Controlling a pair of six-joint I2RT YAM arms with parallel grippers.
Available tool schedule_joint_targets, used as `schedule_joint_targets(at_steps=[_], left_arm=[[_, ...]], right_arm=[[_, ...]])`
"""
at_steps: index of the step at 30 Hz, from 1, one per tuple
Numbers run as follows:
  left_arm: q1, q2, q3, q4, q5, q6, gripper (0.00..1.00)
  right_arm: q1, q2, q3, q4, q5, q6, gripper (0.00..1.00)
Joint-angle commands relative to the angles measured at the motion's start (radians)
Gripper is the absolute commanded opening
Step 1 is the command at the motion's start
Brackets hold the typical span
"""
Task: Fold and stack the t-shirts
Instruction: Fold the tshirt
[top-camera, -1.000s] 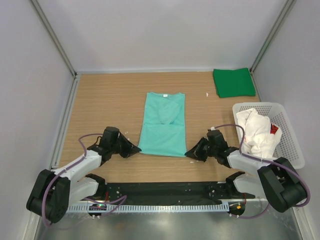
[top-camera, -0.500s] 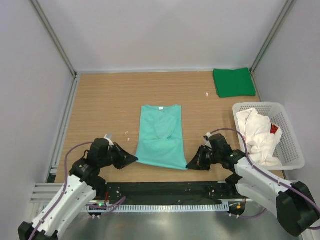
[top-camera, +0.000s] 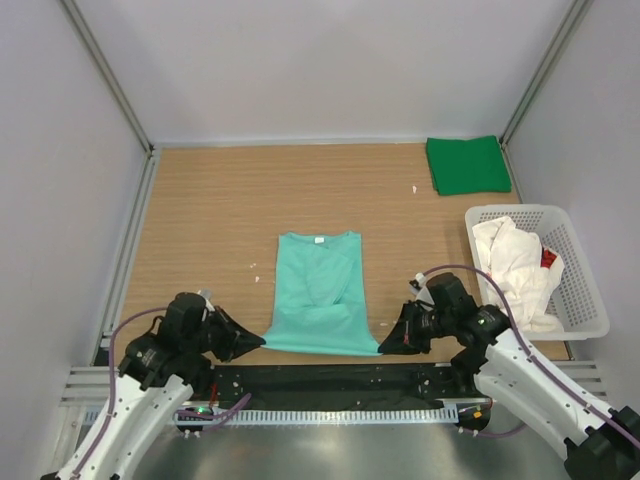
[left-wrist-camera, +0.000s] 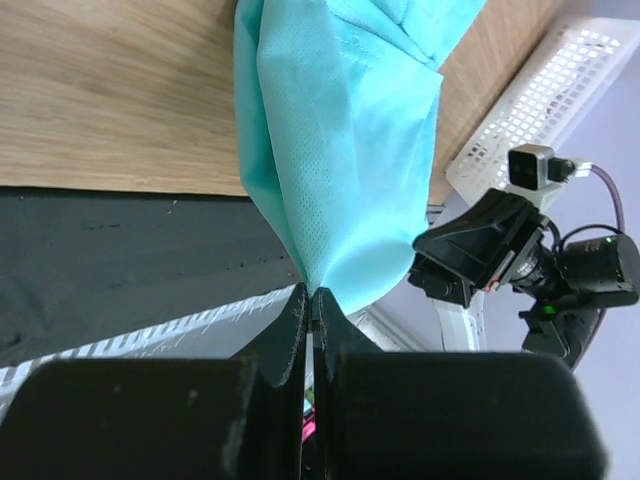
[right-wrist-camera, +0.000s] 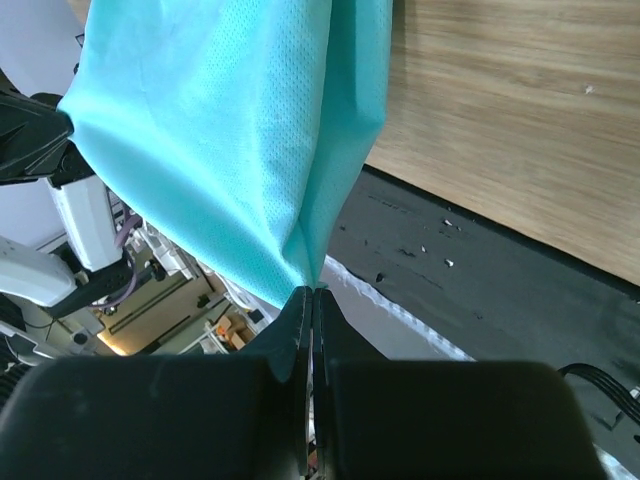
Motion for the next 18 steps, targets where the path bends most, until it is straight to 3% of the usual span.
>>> schedule_joint_targets(at_steps=[1, 11, 18], left_arm=[[0.004, 0.094, 0.050, -0.013, -0.028, 0.032, 0.00], [0.005, 0.385, 0.181, 0.161, -0.058, 0.124, 0.00], [0.031, 0.615, 0.257, 0.294, -0.020, 0.156, 0.00]], right_arm=[[0.002, 0.023, 0.043, -0.090, -0.011, -0.012, 0.02], [-0.009, 0.360, 0.222, 0.011, -0.088, -0.079, 0.01], [-0.064, 0.508, 0.308, 0.071, -0.212, -0.075, 0.02]])
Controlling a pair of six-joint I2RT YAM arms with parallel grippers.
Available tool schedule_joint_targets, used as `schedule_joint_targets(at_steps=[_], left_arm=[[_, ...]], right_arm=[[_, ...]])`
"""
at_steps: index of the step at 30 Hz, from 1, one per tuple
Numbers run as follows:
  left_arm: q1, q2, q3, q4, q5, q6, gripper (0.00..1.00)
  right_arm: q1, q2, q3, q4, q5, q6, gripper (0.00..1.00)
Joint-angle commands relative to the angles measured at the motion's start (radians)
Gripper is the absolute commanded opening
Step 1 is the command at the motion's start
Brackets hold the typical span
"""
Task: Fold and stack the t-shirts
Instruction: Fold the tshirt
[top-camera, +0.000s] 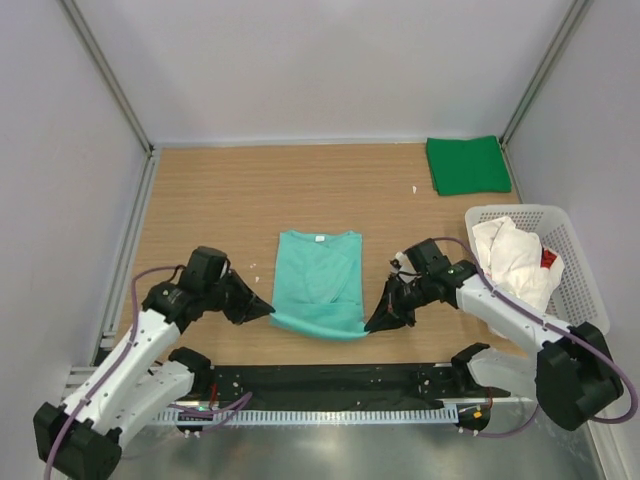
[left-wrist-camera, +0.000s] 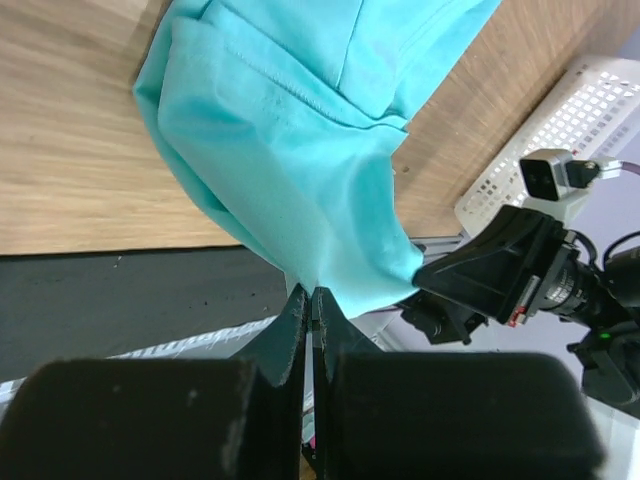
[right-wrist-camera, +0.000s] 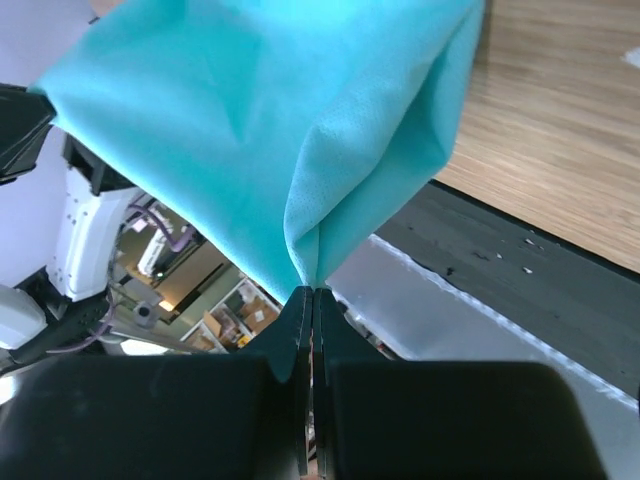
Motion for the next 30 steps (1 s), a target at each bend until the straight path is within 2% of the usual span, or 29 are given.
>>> schedule_joint_targets(at_steps=[1, 4, 7, 9, 14, 19, 24, 30], left_arm=[[0.031, 0.099, 0.087, 0.109, 0.003, 0.073, 0.00], [0.077, 0.211, 0.187, 0.095, 0.012, 0.147, 0.00], [0.112, 0.288, 0.264, 0.092, 0.019, 0.190, 0.00], [0.143, 0.338, 0.293, 0.113, 0.043, 0.196, 0.00], [0.171, 0.430, 0.337, 0.191, 0.081, 0.182, 0.00], [0.194, 0.561, 0.462, 0.187, 0.095, 0.216, 0.00], [0.220, 0.653, 0.566, 0.181, 0.120, 0.236, 0.00], [0.240, 0.711, 0.563, 0.168, 0.190, 0.251, 0.00]], right_arm=[[-0.044, 0.058, 0.078, 0.042, -0.111, -0.013, 0.01], [-0.108, 0.148, 0.162, 0.027, -0.162, -0.042, 0.01], [-0.157, 0.259, 0.324, -0.076, -0.179, -0.140, 0.01], [-0.180, 0.329, 0.369, -0.128, -0.189, -0.177, 0.02], [-0.182, 0.441, 0.484, -0.076, -0.219, -0.131, 0.01], [-0.184, 0.560, 0.599, -0.052, -0.232, -0.102, 0.01], [-0.200, 0.629, 0.673, -0.033, -0.231, -0.080, 0.01], [-0.207, 0.647, 0.667, -0.048, -0.231, -0.088, 0.02]])
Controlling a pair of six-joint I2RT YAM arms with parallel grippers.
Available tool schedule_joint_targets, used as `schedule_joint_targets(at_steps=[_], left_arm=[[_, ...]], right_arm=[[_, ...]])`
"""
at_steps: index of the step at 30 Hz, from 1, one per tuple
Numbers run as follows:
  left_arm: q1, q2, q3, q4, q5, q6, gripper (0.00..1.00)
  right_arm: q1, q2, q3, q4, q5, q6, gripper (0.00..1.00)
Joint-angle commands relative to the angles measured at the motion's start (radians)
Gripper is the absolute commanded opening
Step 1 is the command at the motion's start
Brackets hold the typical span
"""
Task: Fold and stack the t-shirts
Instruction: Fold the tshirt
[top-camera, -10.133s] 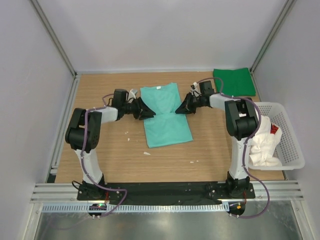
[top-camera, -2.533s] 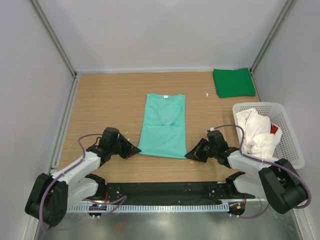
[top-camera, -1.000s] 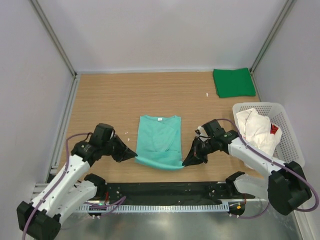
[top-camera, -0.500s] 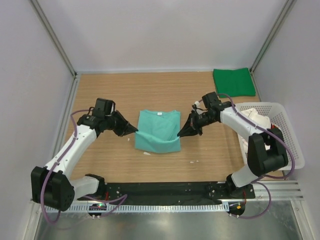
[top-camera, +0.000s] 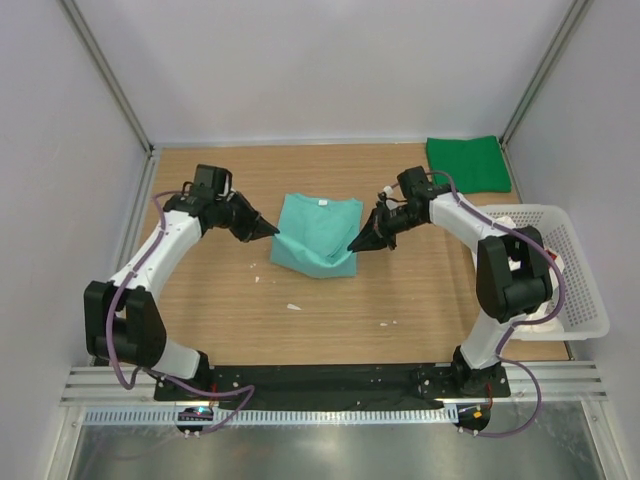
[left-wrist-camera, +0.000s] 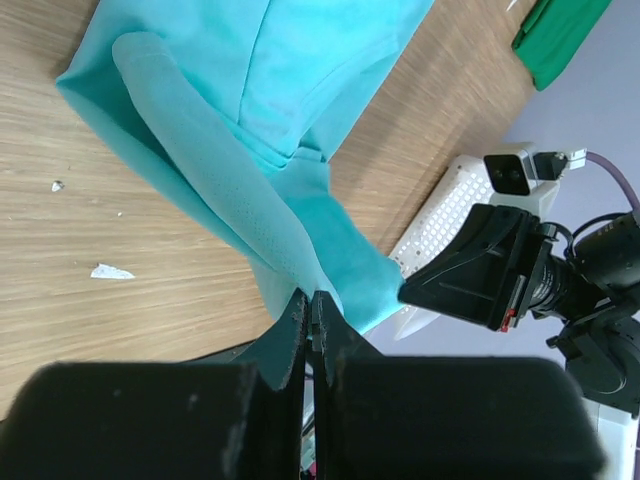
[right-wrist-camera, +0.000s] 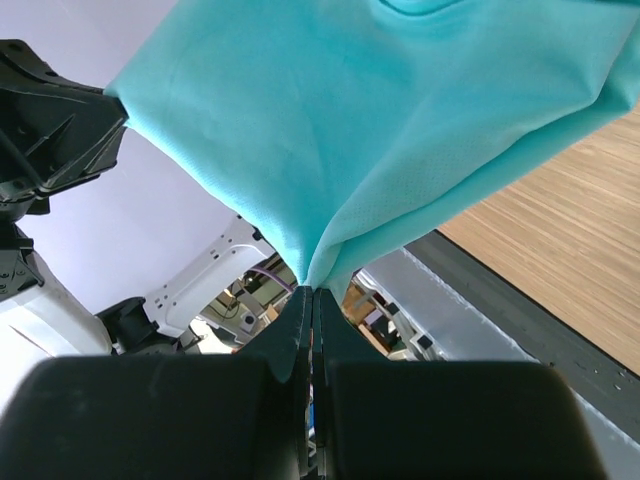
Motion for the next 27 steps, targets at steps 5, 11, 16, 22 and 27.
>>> schedule_joint_targets(at_steps=[5, 11, 16, 22, 27], left_arm=[[0.009, -0.064, -0.105, -0.022, 0.076, 0.044, 0.00], [0.009, -0.264, -0.229, -0.129, 0.056, 0.062, 0.00], [0.014, -0.447, -0.358, -0.229, 0.059, 0.056, 0.00], [0.016, -0.631, -0.409, -0.414, 0.063, 0.094, 0.00], [0.017, -0.789, -0.389, -0.569, 0.053, 0.110, 0.00]], right_arm=[[0.040, -0.045, -0.063, -0.064, 0.003, -0.046, 0.02], [0.094, -0.165, -0.227, -0.064, 0.013, -0.052, 0.02], [0.138, -0.297, -0.350, -0.079, 0.030, -0.044, 0.02], [0.221, -0.462, -0.506, -0.042, 0.053, 0.054, 0.02], [0.369, -0.657, -0.615, -0.001, 0.079, 0.254, 0.02]])
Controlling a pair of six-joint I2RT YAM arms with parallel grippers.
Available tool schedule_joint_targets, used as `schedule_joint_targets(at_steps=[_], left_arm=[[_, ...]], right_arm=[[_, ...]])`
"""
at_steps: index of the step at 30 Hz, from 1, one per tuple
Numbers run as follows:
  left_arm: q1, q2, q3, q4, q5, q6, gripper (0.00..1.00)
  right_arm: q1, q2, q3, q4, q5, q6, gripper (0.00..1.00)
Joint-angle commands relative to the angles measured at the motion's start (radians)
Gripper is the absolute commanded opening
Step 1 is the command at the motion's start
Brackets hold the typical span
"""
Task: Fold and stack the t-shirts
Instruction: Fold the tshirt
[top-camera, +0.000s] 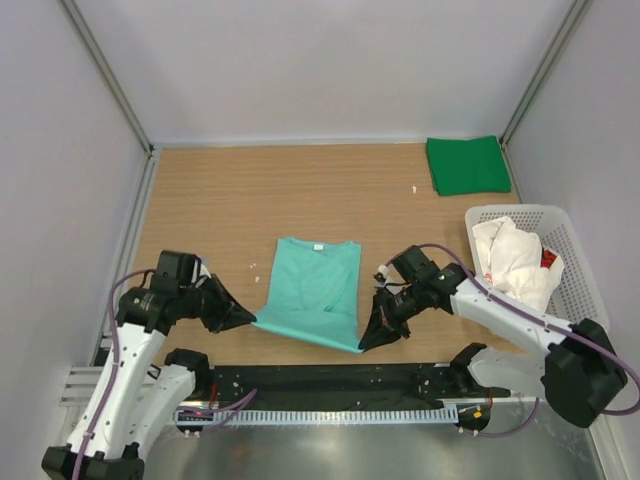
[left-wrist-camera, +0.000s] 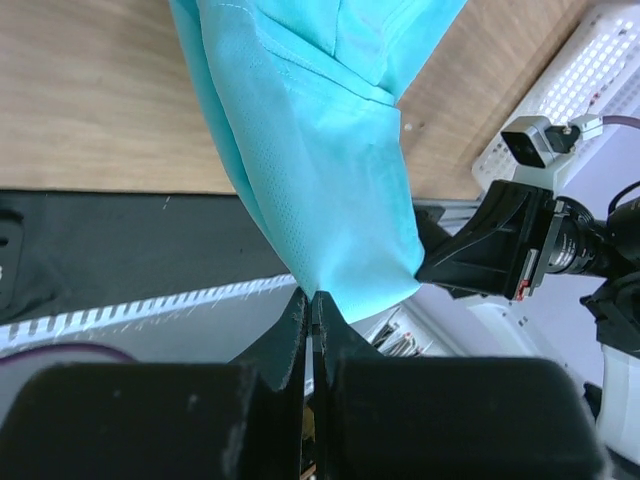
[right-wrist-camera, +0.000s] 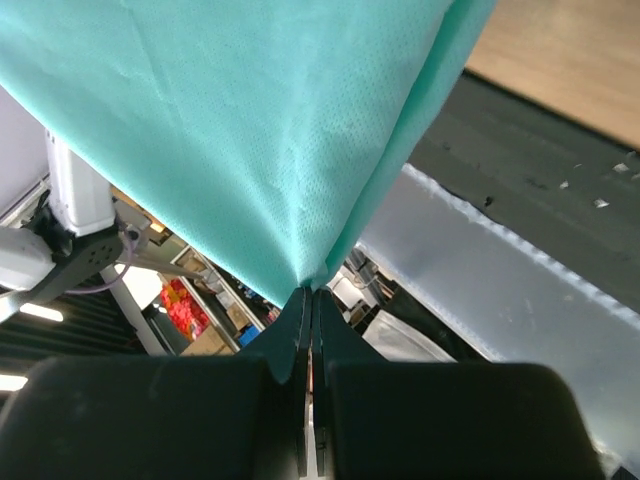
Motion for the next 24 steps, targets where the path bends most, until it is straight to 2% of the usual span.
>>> schedule_joint_targets(at_steps=[1, 3, 8, 12, 13, 17, 19, 20, 23, 24], left_arm=[[0.010, -0.092, 0.036, -0.188, 0.012, 0.037, 0.00], [0.010, -0.111, 0.090, -0.228, 0.006, 0.054, 0.00], [0.010, -0.070, 0.194, -0.343, -0.010, 0.114, 0.00], [0.010, 0.028, 0.242, -0.290, -0.017, 0.133, 0.00], [0.010, 0.054, 0.250, -0.235, -0.016, 0.133, 0.00], [0.010, 0.281, 0.277, -0.004, 0.012, 0.097, 0.00], [0.010, 0.379, 0.341, 0.117, 0.022, 0.096, 0.00], [0.010, 0.480, 0.375, 0.140, 0.024, 0.102, 0.00], [0.010, 0.643, 0.548, 0.166, -0.003, 0.163, 0.00], [0.012, 0.753, 0.587, 0.169, -0.025, 0.174, 0.00]], right_arm=[[0.093, -0.127, -0.066, 0.056, 0.019, 0.200, 0.02], [0.151, -0.207, -0.092, 0.094, 0.024, 0.319, 0.01], [0.201, -0.255, -0.114, 0.190, 0.025, 0.441, 0.01], [0.178, -0.177, -0.080, 0.308, -0.007, 0.484, 0.02], [0.164, -0.151, -0.057, 0.353, -0.010, 0.486, 0.01], [-0.027, 0.039, 0.026, 0.345, -0.076, 0.342, 0.02], [-0.090, 0.113, 0.090, 0.265, -0.102, 0.251, 0.01], [-0.147, 0.183, 0.118, 0.233, -0.103, 0.175, 0.02], [-0.239, 0.300, 0.188, 0.208, -0.108, 0.133, 0.01], [-0.259, 0.337, 0.205, 0.216, -0.113, 0.107, 0.02]])
